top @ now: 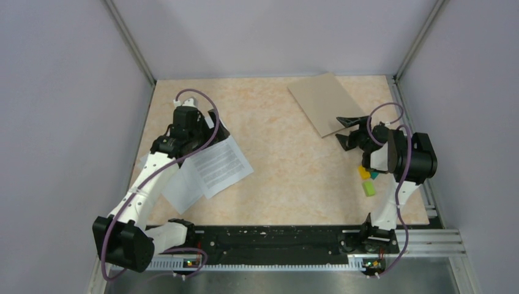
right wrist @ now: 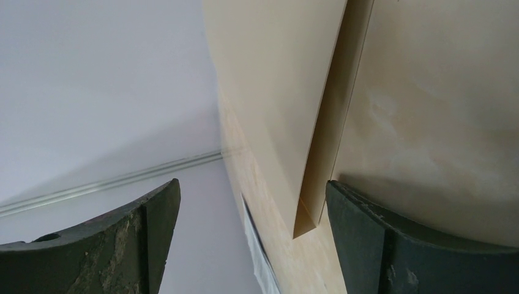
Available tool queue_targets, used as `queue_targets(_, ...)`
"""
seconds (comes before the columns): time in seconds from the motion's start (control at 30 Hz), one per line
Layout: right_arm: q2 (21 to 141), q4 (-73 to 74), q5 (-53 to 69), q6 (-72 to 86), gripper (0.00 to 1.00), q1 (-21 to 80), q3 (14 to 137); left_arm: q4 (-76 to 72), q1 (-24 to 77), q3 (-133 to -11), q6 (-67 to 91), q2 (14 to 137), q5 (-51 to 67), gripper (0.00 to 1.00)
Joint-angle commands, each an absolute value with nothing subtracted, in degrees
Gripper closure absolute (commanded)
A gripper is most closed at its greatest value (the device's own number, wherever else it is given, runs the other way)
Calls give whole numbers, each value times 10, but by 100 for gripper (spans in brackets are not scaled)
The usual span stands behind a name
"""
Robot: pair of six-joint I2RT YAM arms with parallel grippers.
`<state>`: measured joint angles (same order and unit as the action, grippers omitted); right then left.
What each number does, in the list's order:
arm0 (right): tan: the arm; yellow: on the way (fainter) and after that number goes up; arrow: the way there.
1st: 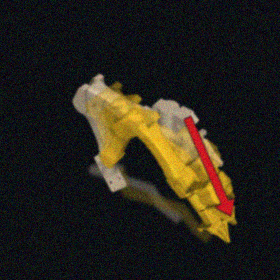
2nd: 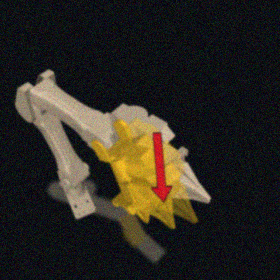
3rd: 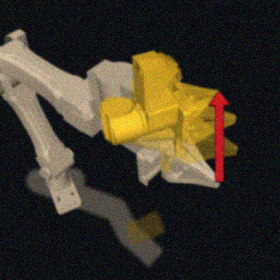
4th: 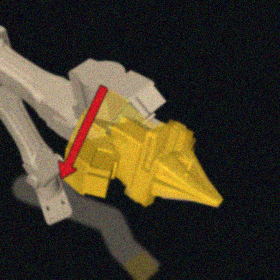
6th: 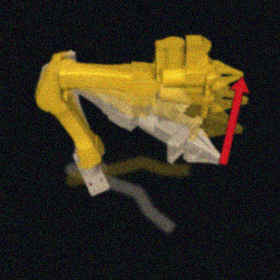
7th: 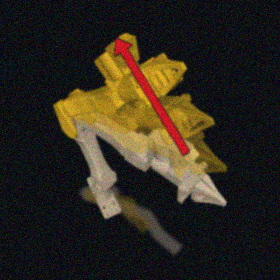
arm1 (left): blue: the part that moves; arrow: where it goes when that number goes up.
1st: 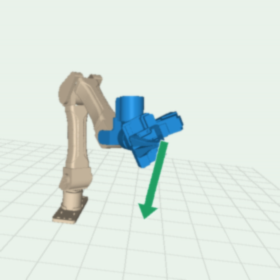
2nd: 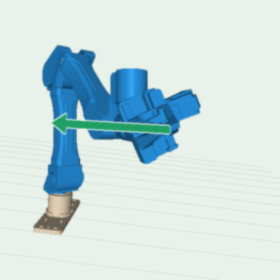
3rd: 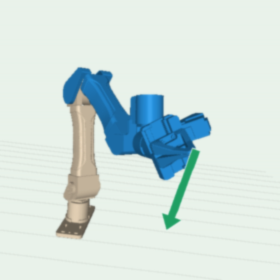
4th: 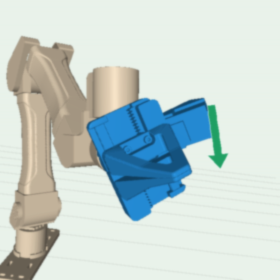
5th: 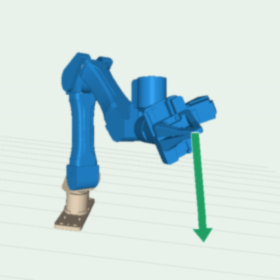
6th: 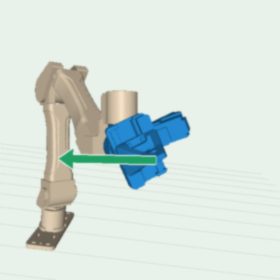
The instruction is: Put the files into the folder
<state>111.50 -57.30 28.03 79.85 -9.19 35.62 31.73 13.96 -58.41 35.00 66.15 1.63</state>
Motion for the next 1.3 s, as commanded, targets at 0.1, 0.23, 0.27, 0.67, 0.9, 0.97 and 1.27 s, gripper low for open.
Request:
queue_targets(0.1,1112,-592,285,808,13,-96,381,318,137,-600,347,650,5,1)
queue_targets(0.23,1125,-590,280,808,13,-96,395,318,137,-600,348,652,7,1)
queue_targets(0.27,1131,-595,280,811,13,-96,398,318,137,-601,347,651,8,1)
queue_targets(0.67,1193,-623,269,831,17,-96,439,321,136,-605,345,653,6,1)
queue_targets(0.9,1240,-678,262,846,31,-93,457,306,136,-605,366,667,18,1)
queue_targets(0.97,1254,-701,257,852,36,-90,458,295,135,-608,388,675,36,1)
queue_targets(1.27,1250,-739,253,788,86,-82,460,232,132,-612,502,702,69,1)
